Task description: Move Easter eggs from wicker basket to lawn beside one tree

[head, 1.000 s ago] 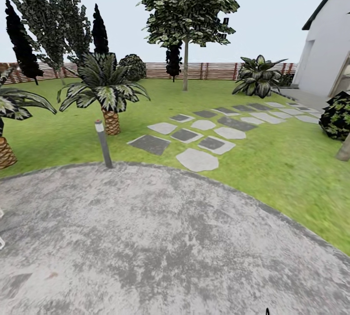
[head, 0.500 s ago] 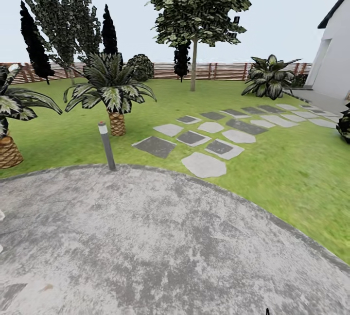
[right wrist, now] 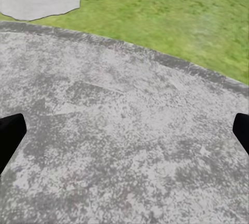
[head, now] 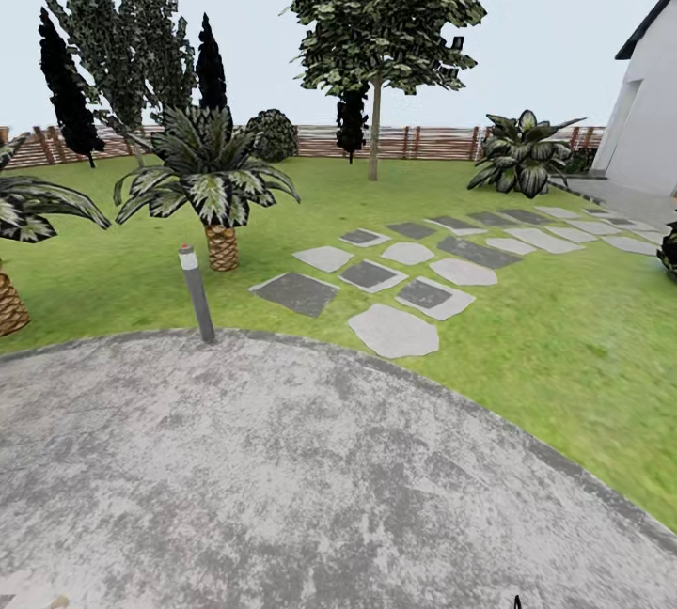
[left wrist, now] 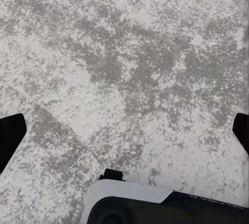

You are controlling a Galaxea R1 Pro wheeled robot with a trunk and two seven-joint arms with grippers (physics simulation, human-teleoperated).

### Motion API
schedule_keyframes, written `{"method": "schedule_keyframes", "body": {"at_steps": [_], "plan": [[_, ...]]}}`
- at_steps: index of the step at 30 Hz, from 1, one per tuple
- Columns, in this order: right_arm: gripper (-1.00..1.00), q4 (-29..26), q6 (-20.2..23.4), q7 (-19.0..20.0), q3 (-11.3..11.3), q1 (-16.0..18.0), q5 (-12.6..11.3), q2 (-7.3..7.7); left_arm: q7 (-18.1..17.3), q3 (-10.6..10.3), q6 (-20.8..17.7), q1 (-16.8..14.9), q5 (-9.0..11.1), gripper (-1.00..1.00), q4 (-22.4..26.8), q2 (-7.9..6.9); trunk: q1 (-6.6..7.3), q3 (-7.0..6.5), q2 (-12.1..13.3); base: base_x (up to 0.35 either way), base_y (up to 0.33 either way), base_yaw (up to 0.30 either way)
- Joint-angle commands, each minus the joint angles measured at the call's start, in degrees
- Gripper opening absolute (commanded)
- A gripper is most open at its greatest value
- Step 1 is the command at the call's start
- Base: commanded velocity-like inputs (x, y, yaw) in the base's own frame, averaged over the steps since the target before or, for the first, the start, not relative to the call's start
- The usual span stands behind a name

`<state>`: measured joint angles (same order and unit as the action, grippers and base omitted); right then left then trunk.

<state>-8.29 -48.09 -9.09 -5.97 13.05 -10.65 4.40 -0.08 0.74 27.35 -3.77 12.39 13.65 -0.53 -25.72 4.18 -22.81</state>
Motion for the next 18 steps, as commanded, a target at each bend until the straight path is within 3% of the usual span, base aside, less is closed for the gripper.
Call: {"method": "schedule_keyframes", "body": {"at_steps": [1, 13, 18], "plan": [[1.0, 0.0, -0.2, 0.0, -0.1, 0.0, -0.1, -0.01, 0.0, 0.1, 0.2, 0.0, 0.1, 1.0, 0.0, 0.01, -0.07, 0.03, -0.1, 0.326, -0.098, 0.0], [1.0, 0.0, -0.2, 0.0, -0.1, 0.0, -0.1, -0.01, 0.0, 0.0, 0.2, 0.0, 0.1, 1.0, 0.0, 0.01, -0.07, -0.51, -0.1, 0.317, -0.131, 0.0], [1.0, 0.0, -0.2, 0.0, -0.1, 0.0, -0.1, -0.01, -0.3, 0.0, 0.2, 0.0, 0.1, 1.0, 0.0, -0.02, -0.07, -0.51, -0.1, 0.328, -0.028, 0.0]]}}
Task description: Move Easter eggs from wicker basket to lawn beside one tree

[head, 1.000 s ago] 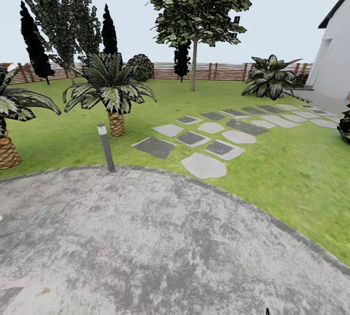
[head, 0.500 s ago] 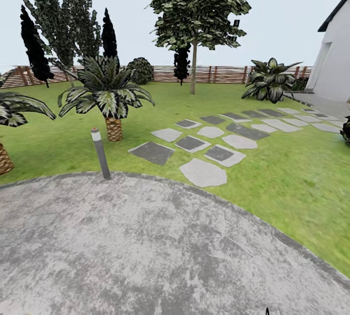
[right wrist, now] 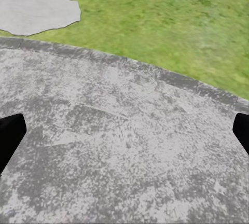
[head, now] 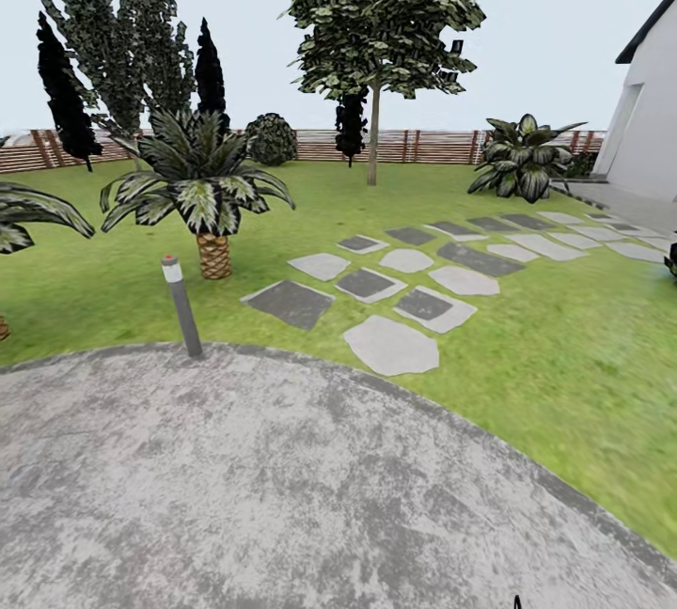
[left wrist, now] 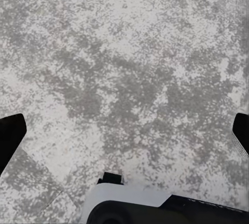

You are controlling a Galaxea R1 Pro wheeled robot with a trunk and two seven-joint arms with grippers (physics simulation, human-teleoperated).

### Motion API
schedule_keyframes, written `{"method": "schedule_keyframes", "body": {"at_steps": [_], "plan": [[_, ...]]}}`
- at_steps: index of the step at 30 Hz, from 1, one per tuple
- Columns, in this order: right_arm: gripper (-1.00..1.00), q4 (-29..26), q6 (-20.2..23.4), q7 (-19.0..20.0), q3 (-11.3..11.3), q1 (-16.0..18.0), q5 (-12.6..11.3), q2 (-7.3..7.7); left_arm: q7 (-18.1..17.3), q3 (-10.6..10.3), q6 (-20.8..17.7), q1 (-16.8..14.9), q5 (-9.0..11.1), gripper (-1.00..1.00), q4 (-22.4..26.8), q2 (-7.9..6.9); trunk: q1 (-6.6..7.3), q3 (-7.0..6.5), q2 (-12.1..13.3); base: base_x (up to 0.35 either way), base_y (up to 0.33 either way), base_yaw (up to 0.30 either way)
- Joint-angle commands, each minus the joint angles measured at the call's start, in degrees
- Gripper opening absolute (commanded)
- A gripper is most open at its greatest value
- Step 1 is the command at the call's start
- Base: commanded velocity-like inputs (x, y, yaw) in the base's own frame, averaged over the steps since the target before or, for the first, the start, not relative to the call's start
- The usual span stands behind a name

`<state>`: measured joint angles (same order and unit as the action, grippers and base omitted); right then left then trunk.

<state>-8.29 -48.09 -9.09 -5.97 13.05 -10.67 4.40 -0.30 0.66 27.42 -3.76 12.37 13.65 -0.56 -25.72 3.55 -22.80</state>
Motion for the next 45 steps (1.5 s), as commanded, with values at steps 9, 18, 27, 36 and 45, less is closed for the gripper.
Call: {"method": "schedule_keyframes", "body": {"at_steps": [9, 18, 27, 36, 45], "plan": [[1.0, 0.0, -0.2, 0.0, -0.1, 0.1, -0.1, -0.01, -0.1, 0.0, 0.2, 0.0, 0.1, 1.0, 0.0, -0.04, -0.07, 0.12, -0.1, 0.338, -0.001, 0.0], [1.0, 0.0, -0.2, 0.0, -0.2, 0.1, -0.1, -0.01, -0.1, 0.1, 0.3, 0.0, 0.1, 1.0, 0.0, -0.06, -0.07, 0.12, -0.1, 0.337, 0.0, 0.0], [1.0, 0.0, -0.2, 0.0, -0.1, 0.1, -0.1, -0.01, -0.1, 0.0, 0.3, 0.0, 0.1, 1.0, 0.0, -0.06, -0.07, 0.12, -0.1, 0.337, 0.0, 0.0], [1.0, 0.0, -0.2, 0.0, -0.1, 0.1, -0.1, -0.01, -0.1, 0.0, 0.3, 0.0, 0.1, 1.0, 0.0, -0.06, -0.07, 0.12, -0.1, 0.337, -0.001, 0.0], [1.0, 0.0, -0.2, 0.0, -0.1, 0.1, -0.1, -0.01, -0.1, 0.0, 0.3, 0.0, 0.1, 1.0, 0.0, -0.06, -0.07, 0.12, -0.1, 0.337, -0.06, 0.0]]}}
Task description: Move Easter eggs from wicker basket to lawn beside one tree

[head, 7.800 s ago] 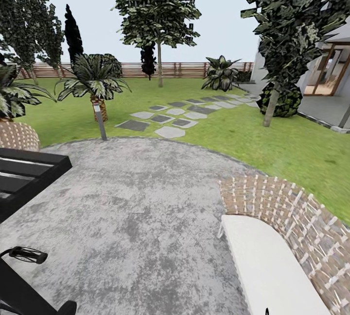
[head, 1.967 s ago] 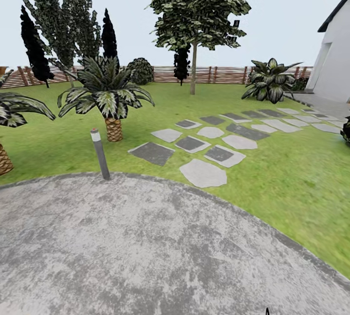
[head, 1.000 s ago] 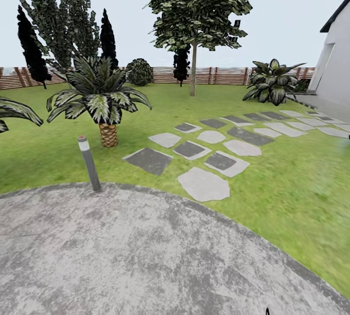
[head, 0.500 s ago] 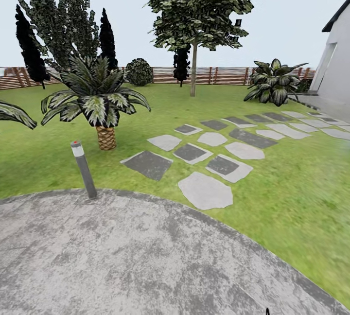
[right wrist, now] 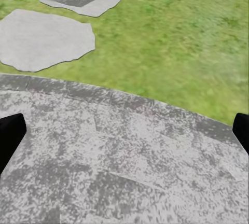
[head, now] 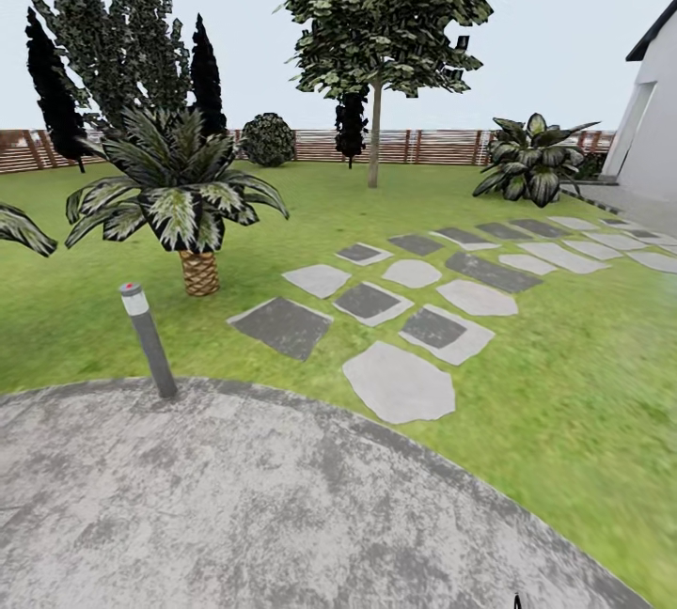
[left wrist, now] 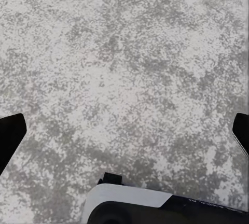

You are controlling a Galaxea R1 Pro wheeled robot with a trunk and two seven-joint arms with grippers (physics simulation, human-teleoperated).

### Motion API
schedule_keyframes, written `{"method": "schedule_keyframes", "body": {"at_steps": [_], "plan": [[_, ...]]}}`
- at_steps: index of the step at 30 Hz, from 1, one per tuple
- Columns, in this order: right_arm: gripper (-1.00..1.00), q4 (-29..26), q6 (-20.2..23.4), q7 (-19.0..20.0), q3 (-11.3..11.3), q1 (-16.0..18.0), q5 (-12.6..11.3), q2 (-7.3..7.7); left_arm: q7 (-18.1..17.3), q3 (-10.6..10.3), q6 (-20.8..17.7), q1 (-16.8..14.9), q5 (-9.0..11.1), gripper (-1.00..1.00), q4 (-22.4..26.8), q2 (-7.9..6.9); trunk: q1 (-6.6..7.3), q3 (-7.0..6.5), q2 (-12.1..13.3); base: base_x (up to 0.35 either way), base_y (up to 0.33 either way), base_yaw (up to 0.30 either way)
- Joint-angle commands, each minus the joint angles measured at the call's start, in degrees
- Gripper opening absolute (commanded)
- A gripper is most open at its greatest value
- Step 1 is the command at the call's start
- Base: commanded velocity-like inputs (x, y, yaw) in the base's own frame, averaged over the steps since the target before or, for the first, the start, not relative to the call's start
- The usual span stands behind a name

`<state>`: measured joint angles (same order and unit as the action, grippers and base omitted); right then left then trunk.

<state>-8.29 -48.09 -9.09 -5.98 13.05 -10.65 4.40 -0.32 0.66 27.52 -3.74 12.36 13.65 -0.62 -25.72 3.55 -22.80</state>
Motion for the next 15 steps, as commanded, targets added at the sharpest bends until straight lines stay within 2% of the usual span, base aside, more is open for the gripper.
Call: {"method": "schedule_keyframes", "body": {"at_steps": [1, 15], "plan": [[1.0, 0.0, -0.2, 0.0, -0.1, 0.1, -0.1, -0.01, 0.0, 0.0, 0.2, 0.0, 0.1, 1.0, 0.0, 0.01, -0.07, 0.12, -0.1, 0.337, -0.071, 0.0], [1.0, 0.0, -0.1, 0.0, -0.1, 0.1, -0.1, -0.01, 0.0, 0.0, 0.1, -0.1, 0.1, 1.0, 0.0, 0.01, -0.07, 0.12, -0.1, 0.337, -0.076, 0.0]]}}
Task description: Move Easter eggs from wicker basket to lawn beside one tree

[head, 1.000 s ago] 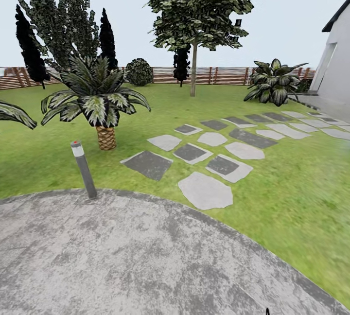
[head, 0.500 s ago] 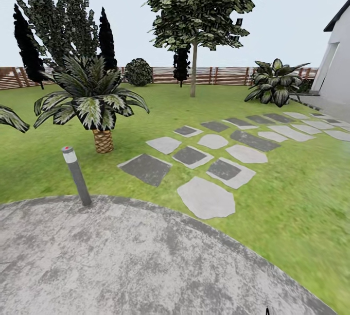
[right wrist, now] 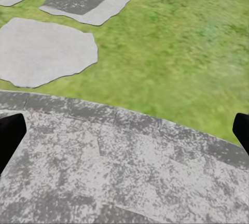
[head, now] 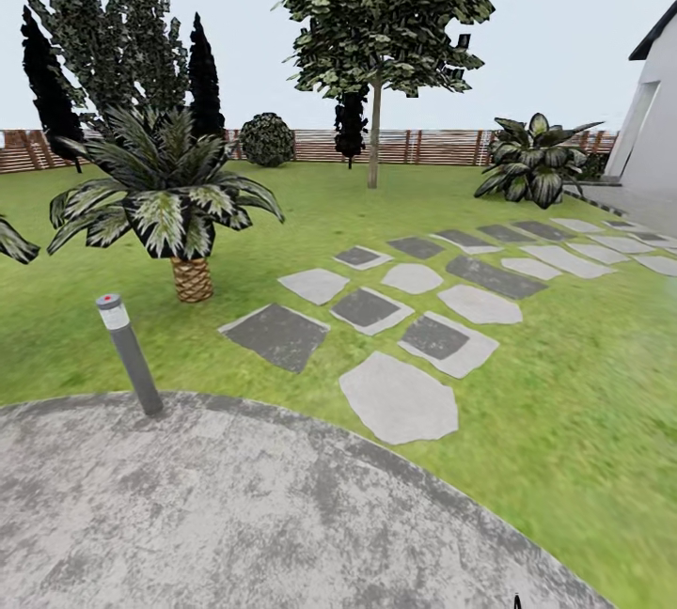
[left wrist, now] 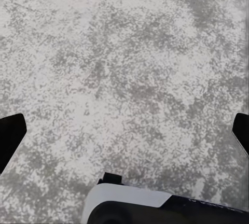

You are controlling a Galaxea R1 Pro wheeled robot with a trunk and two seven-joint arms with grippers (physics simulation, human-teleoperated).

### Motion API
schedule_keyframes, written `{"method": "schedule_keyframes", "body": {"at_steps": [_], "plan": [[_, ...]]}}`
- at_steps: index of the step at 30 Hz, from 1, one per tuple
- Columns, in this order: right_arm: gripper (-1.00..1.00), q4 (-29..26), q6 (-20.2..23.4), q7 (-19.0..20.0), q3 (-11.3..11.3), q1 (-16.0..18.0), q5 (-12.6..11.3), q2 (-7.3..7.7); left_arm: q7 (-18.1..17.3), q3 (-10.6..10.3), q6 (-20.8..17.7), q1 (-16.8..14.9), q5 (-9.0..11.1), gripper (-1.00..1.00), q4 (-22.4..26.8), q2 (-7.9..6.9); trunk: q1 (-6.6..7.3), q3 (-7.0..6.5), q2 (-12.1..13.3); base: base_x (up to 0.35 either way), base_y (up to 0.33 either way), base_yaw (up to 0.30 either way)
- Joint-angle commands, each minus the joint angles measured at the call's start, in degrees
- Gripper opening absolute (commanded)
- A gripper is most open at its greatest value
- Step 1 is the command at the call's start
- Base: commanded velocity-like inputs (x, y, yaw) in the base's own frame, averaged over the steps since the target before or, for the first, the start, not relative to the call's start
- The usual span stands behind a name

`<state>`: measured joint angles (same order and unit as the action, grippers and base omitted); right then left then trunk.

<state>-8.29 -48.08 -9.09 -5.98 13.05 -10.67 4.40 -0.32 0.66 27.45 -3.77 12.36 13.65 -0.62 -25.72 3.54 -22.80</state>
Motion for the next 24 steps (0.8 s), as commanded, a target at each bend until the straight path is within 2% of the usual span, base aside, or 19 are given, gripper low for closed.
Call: {"method": "schedule_keyframes", "body": {"at_steps": [1, 7, 18, 24], "plan": [[1.0, 0.0, -0.2, 0.0, -0.1, 0.1, -0.1, -0.01, 0.0, 0.0, 0.2, -0.1, 0.1, 1.0, 0.0, 0.02, -0.07, 0.13, -0.1, 0.337, -0.086, 0.0], [1.0, 0.0, -0.2, 0.1, -0.1, 0.1, -0.1, 0.01, 0.0, 0.0, 0.2, 0.0, 0.1, 1.0, 0.0, 0.05, -0.07, 0.09, -0.1, 0.337, -0.096, -0.014], [1.0, 0.0, -0.3, 0.1, -0.1, 0.1, -0.1, 0.02, 0.0, 0.0, 0.2, 0.0, 0.1, 1.0, 0.0, 0.02, -0.07, -0.57, -0.1, 0.336, -0.103, -0.135], [1.0, 0.0, -0.3, 0.0, -0.1, 0.1, -0.1, 0.0, 0.0, 0.0, 0.2, 0.0, 0.1, 1.0, 0.0, 0.04, -0.07, -1.09, -0.1, 0.337, -0.103, -0.032]]}}
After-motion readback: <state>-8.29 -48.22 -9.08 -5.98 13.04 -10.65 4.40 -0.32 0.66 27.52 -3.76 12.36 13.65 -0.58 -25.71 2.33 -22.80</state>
